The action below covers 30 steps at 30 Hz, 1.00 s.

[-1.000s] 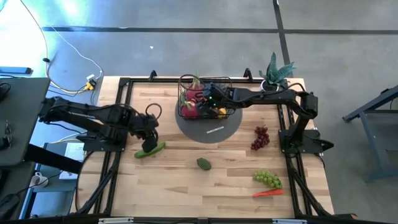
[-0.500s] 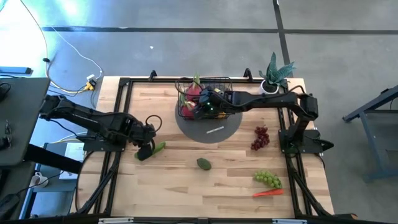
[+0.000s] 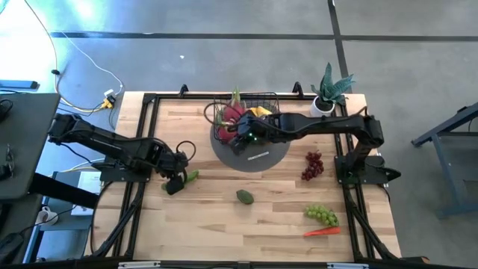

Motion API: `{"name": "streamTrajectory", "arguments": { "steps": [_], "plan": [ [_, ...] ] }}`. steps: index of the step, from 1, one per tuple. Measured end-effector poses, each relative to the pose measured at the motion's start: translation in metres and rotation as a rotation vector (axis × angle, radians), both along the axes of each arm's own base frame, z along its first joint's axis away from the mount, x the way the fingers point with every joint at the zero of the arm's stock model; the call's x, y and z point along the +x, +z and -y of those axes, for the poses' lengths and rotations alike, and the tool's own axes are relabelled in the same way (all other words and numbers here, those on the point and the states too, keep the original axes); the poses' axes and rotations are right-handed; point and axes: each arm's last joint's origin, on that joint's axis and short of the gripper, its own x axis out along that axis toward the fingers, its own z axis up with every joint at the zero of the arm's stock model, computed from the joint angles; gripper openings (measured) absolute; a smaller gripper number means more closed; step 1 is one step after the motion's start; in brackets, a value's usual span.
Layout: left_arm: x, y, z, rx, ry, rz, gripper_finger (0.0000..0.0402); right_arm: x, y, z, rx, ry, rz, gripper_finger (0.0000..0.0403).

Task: Build produce basket
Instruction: Put the green cucumber into the black wire basket

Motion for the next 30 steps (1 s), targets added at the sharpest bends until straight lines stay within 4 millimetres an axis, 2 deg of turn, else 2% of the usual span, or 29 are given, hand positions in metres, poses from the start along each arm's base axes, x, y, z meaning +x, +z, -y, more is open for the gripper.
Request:
{"name": "streamTrajectory", "arguments": {
  "steps": [10,23,26,30],
  "plan": [
    [0.016,-0.021,-0.002,0.070,-0.001,-0.085,0.0249,-0.002,0.005,-0.027,0.036,0.028,0.001,0.0206],
    [0.033,-0.054,-0.006,0.070,0.016,-0.225,0.0246,-0.004,0.003,-0.031,0.061,0.009,-0.019,0.0204],
    [0.035,-0.058,-0.006,0.075,0.009,-0.244,0.0230,-0.005,0.002,-0.032,0.062,0.013,-0.033,0.0198],
    [0.035,-0.058,-0.006,0.081,0.011,-0.243,0.0179,-0.007,0.001,-0.033,0.061,0.014,-0.056,0.0188]
  ]
}}
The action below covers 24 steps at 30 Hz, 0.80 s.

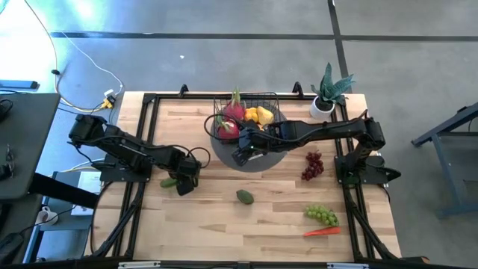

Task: Build produce basket
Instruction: Put the green cucumber into the black wire basket

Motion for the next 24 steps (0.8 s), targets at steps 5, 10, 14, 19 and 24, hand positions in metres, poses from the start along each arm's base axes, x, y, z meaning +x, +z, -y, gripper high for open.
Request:
{"name": "streamTrajectory", "arguments": {
  "steps": [5,10,14,19,24],
  "plan": [
    [0.002,0.002,0.001,-0.015,-0.002,0.038,0.0115,0.000,0.000,0.000,0.000,0.000,0.000,0.0174],
    [0.005,0.002,0.001,-0.031,-0.003,0.064,0.0115,-0.001,0.001,0.001,-0.006,-0.006,0.001,0.0155],
    [0.013,0.010,0.002,-0.055,-0.012,0.103,0.0115,-0.006,0.007,0.004,-0.041,-0.029,0.012,0.0140],
    [0.029,0.029,-0.001,-0.067,-0.034,0.182,0.0115,-0.013,0.017,0.012,-0.066,-0.066,0.023,0.0129],
    [0.043,0.048,-0.015,-0.016,-0.051,0.260,0.0116,-0.022,0.025,0.024,-0.080,-0.087,0.021,0.0128]
  ]
}}
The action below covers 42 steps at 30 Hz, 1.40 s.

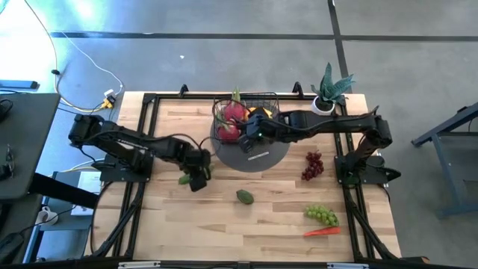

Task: Build produce basket
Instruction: Put the green cucumber into the black wire basket

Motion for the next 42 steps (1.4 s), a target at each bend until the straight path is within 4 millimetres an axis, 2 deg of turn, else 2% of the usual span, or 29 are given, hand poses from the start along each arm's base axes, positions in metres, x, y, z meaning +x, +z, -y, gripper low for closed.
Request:
{"name": "streamTrajectory", "arguments": {
  "steps": [4,16,24,33,42],
  "plan": [
    [0.011,0.016,-0.018,0.031,0.033,0.077,0.0116,-0.004,0.005,0.012,-0.020,-0.008,0.004,0.0128],
    [0.042,0.087,-0.070,0.118,0.167,0.431,0.0118,-0.019,0.014,0.038,-0.052,-0.046,-0.034,0.0129],
    [0.051,0.110,-0.097,0.121,0.316,0.677,0.0118,-0.024,0.016,0.054,-0.091,-0.050,-0.068,0.0129],
    [0.057,0.118,-0.118,0.234,0.461,0.820,0.0119,-0.028,0.015,0.069,-0.117,-0.056,-0.099,0.0129],
    [0.083,0.090,-0.136,0.257,0.590,0.864,0.0120,-0.033,0.015,0.085,-0.134,-0.101,-0.117,0.0129]
  ]
}}
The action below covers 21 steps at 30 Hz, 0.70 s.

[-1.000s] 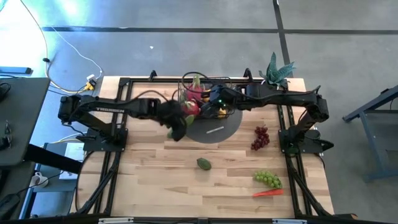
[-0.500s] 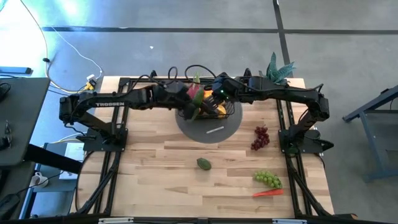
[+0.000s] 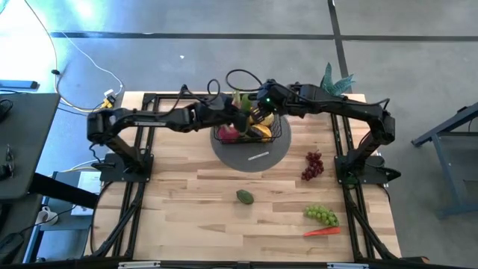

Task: Build produce basket
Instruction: Put the green cucumber into the black wire basket

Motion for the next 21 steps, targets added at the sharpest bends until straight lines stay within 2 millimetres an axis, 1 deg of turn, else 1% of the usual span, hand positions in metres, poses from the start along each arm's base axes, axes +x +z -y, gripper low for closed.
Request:
{"name": "streamTrajectory", "arguments": {
  "steps": [2,5,11,17,21],
  "plan": [
    [0.005,-0.006,-0.004,0.018,0.034,0.010,0.0120,-0.001,0.000,0.003,-0.003,-0.001,-0.013,0.0129],
    [0.009,-0.018,-0.008,0.009,0.094,-0.020,0.0120,-0.004,-0.001,0.005,-0.002,-0.006,-0.033,0.0129],
    [0.013,-0.035,-0.015,0.017,0.179,-0.078,0.0120,-0.005,-0.002,0.007,-0.003,-0.012,-0.053,0.0129],
    [0.014,-0.040,-0.019,0.011,0.199,-0.087,0.0123,-0.007,-0.003,0.006,-0.001,-0.015,-0.068,0.0129],
    [0.012,-0.041,-0.022,-0.007,0.213,-0.080,0.0143,-0.008,-0.004,0.006,0.005,-0.016,-0.083,0.0129]
  ]
}}
